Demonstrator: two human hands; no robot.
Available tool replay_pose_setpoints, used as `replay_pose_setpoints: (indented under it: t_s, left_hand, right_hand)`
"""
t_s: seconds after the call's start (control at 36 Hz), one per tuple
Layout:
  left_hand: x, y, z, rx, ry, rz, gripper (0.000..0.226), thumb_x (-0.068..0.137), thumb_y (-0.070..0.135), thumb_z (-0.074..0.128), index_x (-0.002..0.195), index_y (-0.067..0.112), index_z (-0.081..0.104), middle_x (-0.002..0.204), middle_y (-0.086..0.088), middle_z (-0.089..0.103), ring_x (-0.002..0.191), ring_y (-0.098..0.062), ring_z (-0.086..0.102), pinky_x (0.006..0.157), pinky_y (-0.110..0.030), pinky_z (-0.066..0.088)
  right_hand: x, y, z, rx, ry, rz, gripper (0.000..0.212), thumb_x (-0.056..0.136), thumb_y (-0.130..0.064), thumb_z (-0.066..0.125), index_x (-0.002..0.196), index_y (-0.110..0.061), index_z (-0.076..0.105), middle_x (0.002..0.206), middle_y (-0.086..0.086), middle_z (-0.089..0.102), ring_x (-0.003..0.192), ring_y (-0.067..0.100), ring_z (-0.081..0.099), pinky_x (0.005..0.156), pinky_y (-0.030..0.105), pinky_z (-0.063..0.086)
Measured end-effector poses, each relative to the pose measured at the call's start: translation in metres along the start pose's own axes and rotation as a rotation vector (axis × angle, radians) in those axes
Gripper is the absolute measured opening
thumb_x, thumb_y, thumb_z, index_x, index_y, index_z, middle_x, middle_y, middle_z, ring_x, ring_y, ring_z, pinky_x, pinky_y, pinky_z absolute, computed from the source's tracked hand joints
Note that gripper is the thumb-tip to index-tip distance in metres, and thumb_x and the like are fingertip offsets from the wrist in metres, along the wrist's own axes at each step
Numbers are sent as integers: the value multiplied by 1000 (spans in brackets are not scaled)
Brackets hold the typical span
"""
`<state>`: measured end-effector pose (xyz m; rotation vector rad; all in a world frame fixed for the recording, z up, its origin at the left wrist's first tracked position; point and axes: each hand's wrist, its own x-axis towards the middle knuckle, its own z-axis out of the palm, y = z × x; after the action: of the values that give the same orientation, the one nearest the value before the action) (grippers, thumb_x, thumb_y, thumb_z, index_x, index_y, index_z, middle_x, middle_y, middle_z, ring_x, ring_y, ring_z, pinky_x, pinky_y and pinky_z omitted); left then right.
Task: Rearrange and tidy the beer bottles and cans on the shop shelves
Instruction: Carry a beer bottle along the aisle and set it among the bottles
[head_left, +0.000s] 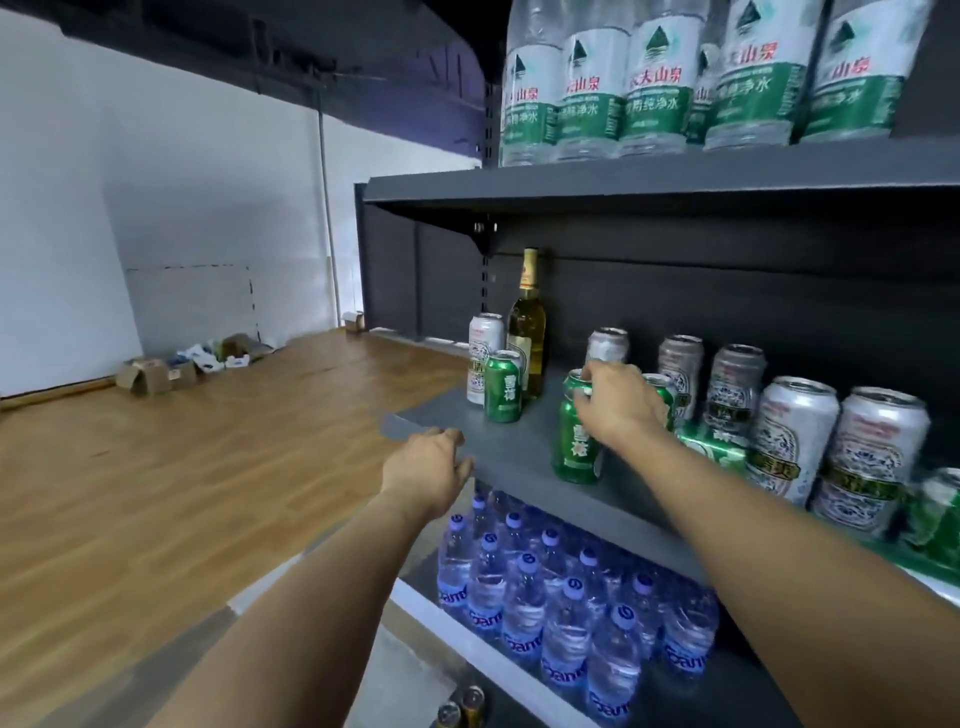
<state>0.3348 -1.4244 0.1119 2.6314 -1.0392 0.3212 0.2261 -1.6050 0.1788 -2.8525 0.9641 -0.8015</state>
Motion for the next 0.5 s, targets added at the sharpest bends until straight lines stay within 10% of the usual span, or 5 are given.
replay_pose_setpoints:
  t_s: [0.5]
  left_hand:
    - [164,-61,27,-224,49,129,37,97,37,48,129,18,51,129,-6,50,118,-28,50,91,-40,47]
  right_hand:
    - [129,-52,38,-100,17,221,45,96,-43,49,131,-14,47,128,10,55,119,30,50,87,40,48]
